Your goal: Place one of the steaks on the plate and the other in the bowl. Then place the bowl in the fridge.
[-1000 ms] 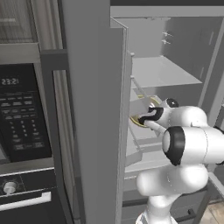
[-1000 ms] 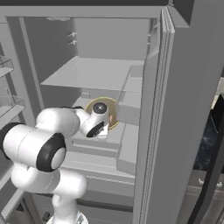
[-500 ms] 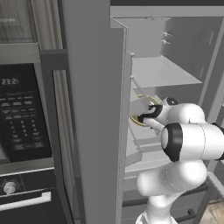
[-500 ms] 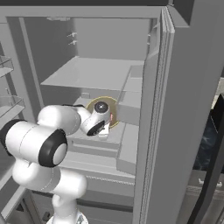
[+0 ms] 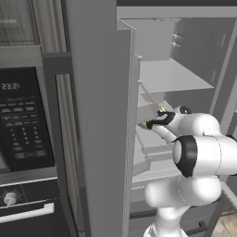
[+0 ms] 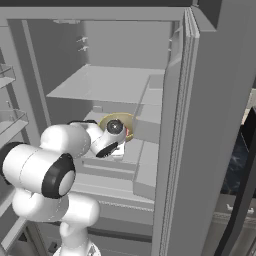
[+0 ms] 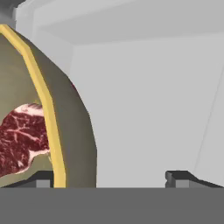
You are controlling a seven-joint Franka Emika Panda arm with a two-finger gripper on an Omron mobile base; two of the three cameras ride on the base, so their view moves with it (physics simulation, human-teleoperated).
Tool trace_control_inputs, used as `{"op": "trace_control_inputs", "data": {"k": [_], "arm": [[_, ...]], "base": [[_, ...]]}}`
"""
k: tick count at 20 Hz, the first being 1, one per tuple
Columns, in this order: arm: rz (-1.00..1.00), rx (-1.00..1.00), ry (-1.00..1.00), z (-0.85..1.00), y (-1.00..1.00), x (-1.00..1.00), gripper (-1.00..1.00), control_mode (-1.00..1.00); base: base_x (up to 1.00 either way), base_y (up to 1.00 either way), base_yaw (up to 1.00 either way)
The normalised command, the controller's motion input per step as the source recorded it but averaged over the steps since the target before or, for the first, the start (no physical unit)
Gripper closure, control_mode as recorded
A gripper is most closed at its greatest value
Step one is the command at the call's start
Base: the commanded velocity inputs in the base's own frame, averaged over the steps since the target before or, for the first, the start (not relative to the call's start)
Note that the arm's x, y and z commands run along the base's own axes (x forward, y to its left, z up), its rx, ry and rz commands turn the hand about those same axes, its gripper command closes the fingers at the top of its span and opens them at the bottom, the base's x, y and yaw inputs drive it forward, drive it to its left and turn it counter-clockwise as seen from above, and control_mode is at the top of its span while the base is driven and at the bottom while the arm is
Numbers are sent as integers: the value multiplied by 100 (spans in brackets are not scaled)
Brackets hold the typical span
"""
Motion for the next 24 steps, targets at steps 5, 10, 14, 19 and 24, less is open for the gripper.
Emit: {"op": "trace_control_inputs", "data": {"k": [5, 10, 14, 19, 24], "arm": [[-5, -6, -1, 57, 0, -25, -100, -100], [-6, -2, 0, 90, 0, -32, -100, -100], [0, 0, 0, 42, 0, -50, -100, -100], [6, -4, 8, 38, 0, -64, -100, -100], [27, -12, 14, 49, 2, -82, -100, -100]], "base": [[0, 0, 0], [0, 0, 0], [0, 0, 0], [0, 0, 0], [0, 0, 0]]}}
